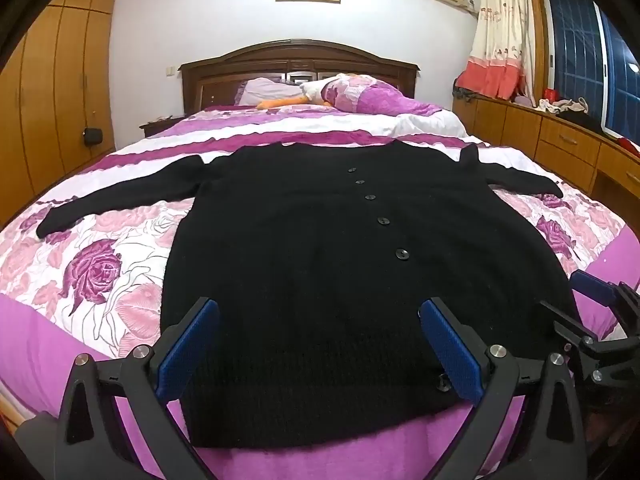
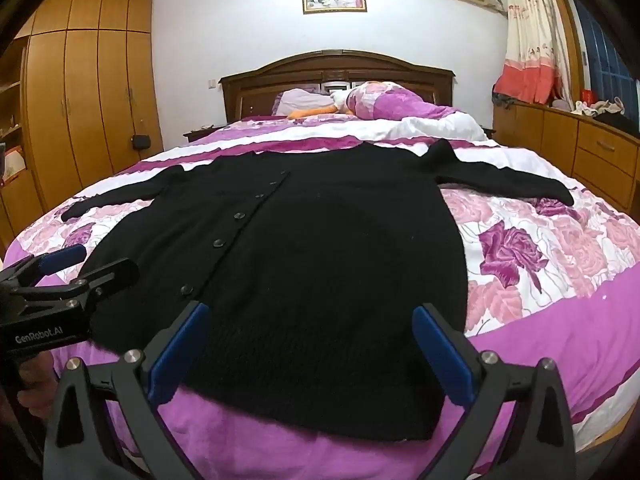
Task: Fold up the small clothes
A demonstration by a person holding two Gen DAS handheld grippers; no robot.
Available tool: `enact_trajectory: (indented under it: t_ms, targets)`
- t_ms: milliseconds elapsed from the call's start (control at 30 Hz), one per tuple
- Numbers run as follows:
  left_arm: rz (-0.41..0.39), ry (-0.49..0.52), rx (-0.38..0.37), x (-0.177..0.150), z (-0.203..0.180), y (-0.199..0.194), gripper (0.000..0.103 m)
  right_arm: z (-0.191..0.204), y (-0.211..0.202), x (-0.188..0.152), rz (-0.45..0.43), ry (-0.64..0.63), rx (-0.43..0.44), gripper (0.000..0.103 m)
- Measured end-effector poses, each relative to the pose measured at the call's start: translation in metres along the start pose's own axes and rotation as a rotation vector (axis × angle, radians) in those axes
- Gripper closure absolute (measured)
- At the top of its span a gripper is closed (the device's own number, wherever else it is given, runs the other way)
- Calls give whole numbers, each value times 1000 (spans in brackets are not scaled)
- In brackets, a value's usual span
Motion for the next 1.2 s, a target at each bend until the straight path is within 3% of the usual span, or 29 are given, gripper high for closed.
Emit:
enact_trajectory:
  t_ms: [1200]
  targets:
    - [8, 14, 4, -3, -8, 2, 15, 0, 0, -2, 6, -4, 11, 0]
Point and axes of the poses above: each gripper's, at about its wrist camera, not at the fingertips, and y roughly the way its jaws point, z to its left, x to its top, the point moved 3 cm from there along y, roughly the way its jaws point, and after that the axes turned 10 degrees about y, right-handed, at the moved point
